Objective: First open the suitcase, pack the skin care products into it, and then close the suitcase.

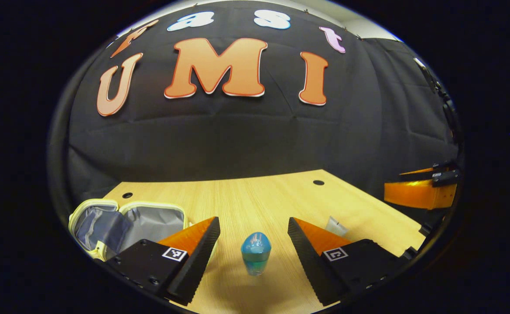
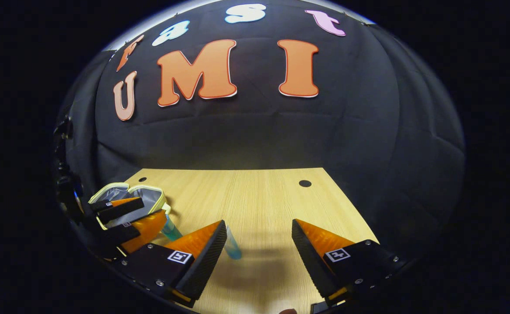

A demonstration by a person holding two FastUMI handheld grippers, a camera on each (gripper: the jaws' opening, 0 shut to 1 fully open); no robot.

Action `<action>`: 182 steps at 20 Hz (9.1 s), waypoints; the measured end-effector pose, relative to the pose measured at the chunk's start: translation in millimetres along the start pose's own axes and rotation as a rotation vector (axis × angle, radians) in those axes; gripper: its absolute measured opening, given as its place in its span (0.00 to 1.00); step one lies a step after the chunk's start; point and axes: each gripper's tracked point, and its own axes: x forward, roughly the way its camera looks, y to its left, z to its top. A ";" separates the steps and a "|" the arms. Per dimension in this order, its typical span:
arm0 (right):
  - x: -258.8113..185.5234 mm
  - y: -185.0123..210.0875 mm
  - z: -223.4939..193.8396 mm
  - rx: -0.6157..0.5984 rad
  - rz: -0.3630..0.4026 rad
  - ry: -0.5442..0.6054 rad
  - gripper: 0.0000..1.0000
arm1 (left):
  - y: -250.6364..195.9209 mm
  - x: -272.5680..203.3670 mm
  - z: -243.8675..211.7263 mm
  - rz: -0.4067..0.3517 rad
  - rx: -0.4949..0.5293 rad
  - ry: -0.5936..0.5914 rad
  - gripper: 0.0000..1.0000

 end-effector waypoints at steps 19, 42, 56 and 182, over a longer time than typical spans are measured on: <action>13.7 -17.3 -65.7 -0.007 -0.005 0.145 0.95 | -4.1 57.8 -86.8 0.028 -0.065 0.166 0.48; 124.0 68.8 -125.8 -0.110 0.165 0.252 0.80 | 59.1 -103.1 6.8 0.081 -0.189 0.225 0.46; 74.5 106.3 -66.8 0.018 0.191 0.244 0.34 | 140.7 -122.4 41.9 0.051 -0.262 0.220 0.46; 124.9 416.8 -98.1 0.014 0.362 0.795 0.95 | 415.5 -146.8 -27.6 0.168 -0.540 0.437 0.98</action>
